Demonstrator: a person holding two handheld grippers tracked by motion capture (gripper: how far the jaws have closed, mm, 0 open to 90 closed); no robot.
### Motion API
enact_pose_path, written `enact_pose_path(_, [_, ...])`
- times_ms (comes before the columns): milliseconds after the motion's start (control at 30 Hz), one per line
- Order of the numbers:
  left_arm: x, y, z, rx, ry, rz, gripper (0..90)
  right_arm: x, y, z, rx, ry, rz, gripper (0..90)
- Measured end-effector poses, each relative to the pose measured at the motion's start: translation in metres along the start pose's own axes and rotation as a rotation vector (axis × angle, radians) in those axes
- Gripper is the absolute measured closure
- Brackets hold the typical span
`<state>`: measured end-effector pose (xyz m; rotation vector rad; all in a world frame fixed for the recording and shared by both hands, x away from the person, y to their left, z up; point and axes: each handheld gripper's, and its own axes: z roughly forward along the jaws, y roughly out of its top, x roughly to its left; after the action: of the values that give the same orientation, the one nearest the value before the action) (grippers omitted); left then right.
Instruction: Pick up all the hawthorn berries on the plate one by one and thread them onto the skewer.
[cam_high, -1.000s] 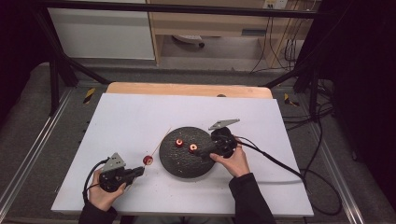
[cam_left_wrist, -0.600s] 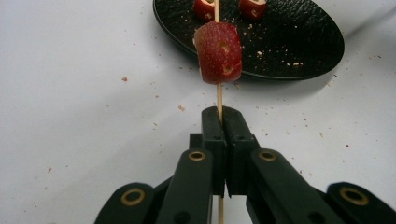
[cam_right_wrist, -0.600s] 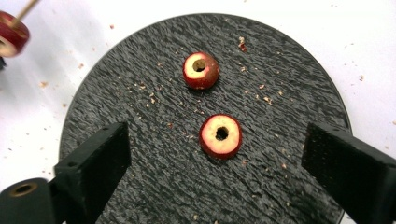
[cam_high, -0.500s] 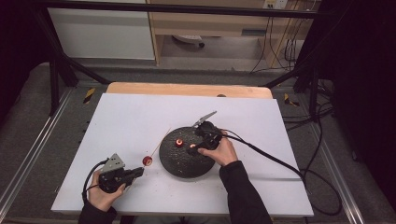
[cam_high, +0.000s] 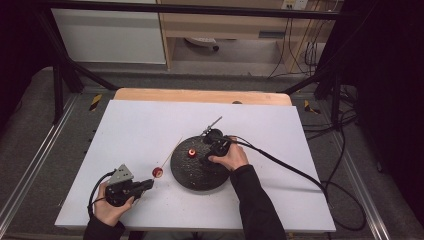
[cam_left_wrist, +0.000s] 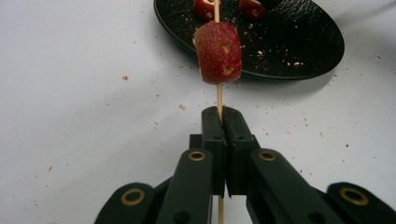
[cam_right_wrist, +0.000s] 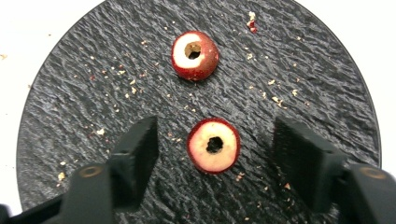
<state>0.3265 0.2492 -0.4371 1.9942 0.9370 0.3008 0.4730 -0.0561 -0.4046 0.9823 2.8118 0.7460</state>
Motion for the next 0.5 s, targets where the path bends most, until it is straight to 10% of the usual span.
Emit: enact_pose_path(500, [0.0000, -0.0001, 0.0010, 0.008, -0.002, 0.001, 88.3, -0.0034, 0.0002, 0.0064, 0.047, 0.022, -0.023, 56.5])
